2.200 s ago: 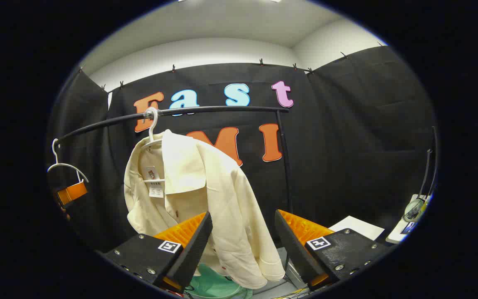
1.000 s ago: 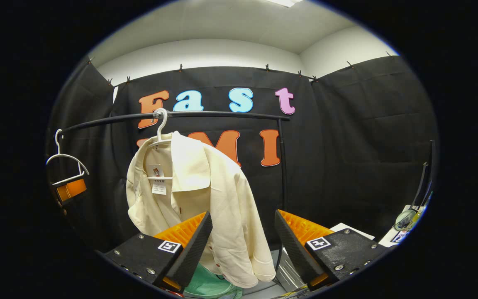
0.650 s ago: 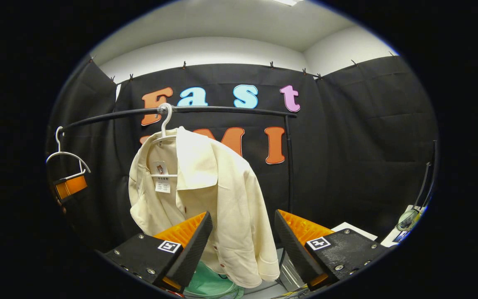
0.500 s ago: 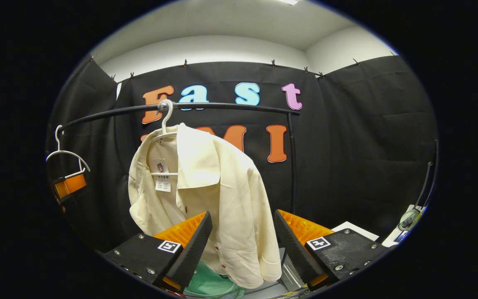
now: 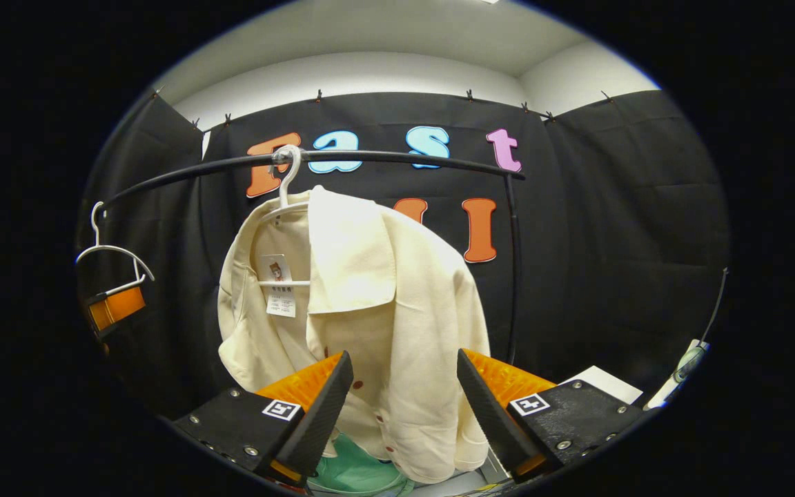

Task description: Grasp the clothes on the hanger with both hands and then place them into the laundry hamper below.

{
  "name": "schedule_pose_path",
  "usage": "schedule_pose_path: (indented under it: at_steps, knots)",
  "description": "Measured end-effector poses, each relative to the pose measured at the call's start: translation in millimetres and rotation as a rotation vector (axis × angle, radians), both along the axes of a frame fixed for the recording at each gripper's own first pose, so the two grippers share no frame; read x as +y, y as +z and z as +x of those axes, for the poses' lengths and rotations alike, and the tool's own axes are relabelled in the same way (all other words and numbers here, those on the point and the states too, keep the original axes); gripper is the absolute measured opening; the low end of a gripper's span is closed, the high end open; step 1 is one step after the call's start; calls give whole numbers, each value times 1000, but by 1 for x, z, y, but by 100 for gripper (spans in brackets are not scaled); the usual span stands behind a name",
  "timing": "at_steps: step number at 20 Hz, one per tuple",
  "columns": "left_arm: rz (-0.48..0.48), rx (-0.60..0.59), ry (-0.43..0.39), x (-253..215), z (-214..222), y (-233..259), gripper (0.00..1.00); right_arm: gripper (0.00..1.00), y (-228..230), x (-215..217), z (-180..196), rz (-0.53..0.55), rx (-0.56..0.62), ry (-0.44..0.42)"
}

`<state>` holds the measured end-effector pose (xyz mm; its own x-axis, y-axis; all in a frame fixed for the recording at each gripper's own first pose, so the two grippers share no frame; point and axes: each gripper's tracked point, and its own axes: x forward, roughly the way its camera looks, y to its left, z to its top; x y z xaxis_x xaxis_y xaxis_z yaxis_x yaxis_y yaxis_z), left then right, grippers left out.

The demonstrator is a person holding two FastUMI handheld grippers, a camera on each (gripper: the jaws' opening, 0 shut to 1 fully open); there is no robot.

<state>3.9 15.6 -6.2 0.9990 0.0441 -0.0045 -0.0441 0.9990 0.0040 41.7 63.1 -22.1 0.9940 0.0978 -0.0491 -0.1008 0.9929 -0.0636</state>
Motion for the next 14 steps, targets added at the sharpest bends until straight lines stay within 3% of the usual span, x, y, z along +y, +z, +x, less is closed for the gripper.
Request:
schedule_pose_path:
  at_steps: [14]
  knots:
    - [1, 20, 8, 14, 15, -9, 96, 94, -16, 59, 48, -26, 38, 82]
